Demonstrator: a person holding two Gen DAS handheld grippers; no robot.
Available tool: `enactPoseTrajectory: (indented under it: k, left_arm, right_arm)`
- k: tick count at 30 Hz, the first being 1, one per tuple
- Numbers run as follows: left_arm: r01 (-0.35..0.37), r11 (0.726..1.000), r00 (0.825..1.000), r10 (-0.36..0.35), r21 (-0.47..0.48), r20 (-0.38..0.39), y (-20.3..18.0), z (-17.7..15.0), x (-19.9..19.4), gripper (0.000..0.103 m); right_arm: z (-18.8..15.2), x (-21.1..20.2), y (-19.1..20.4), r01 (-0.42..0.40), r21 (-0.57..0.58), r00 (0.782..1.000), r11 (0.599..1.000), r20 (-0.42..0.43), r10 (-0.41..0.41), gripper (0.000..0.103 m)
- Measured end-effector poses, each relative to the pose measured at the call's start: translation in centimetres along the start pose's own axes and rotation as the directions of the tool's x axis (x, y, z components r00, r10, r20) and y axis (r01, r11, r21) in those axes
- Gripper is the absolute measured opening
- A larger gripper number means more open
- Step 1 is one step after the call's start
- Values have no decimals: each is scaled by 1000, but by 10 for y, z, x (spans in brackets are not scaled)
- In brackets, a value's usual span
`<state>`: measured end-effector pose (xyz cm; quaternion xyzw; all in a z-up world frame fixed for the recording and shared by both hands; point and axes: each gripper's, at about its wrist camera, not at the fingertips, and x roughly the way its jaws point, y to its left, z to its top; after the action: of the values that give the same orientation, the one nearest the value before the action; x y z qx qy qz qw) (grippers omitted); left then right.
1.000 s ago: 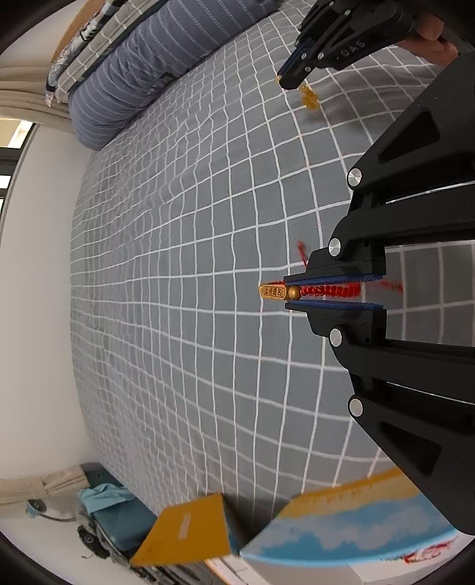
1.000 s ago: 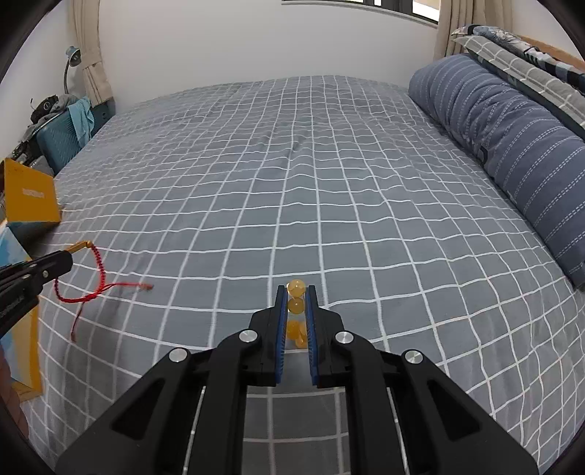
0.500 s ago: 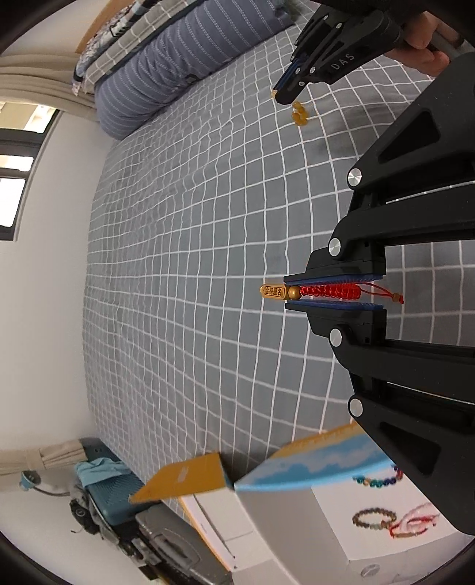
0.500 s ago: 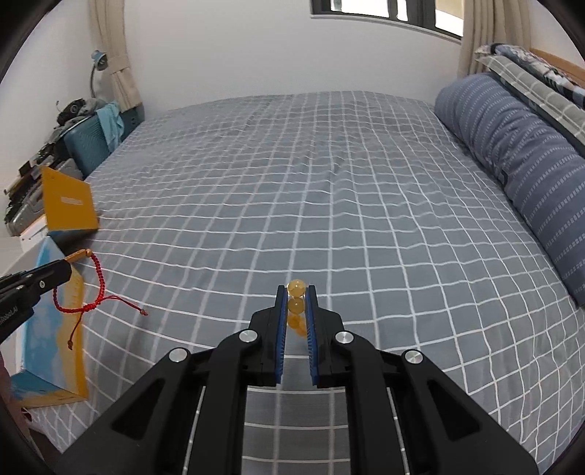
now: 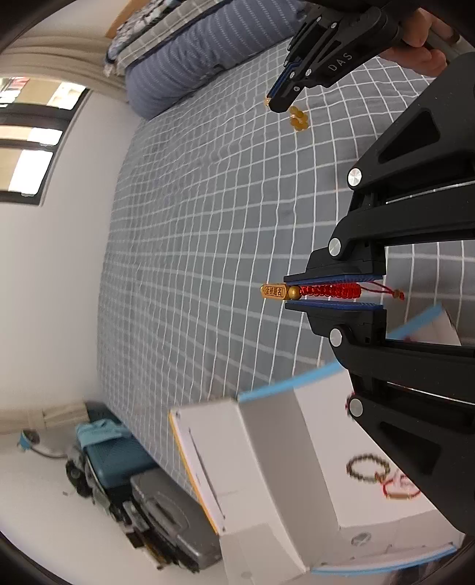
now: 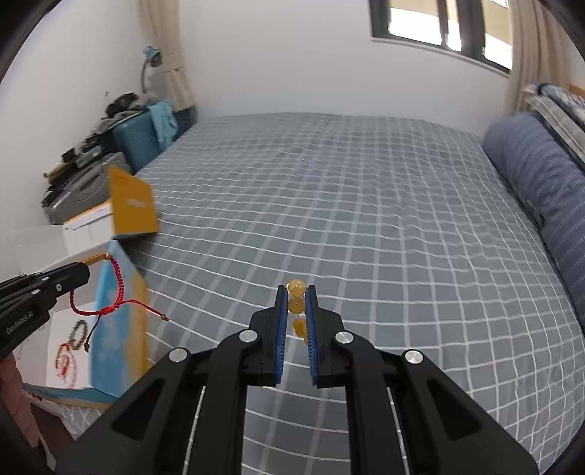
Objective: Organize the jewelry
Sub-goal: 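Carry the red string and yellow bracelets with both tools into the white box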
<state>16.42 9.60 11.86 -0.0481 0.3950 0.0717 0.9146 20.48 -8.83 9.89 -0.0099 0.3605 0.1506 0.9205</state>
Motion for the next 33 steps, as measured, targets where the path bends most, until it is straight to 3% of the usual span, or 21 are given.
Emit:
enactPoseTrajectory:
  k: [10, 19, 27, 33]
  left_arm:
    - [-67, 994, 997, 69, -81, 24, 70, -12, -33, 7]
    - [-133, 978, 990, 138, -163, 21, 138, -34, -55, 7]
    - [-196, 954, 980, 197, -227, -17, 190, -62, -63, 7]
    - [-228, 941, 974, 219, -251, -65, 215, -85, -57, 7]
  right_arm:
    - [12, -6, 85, -110, -94, 994, 989, 17, 112, 9]
    - [10, -8, 174, -223, -200, 974, 954, 3, 229, 9]
    - [-6, 0, 244, -307, -276, 951, 911, -54, 304, 9]
    - [-25, 20, 275, -336, -292, 942, 896, -116, 315, 9]
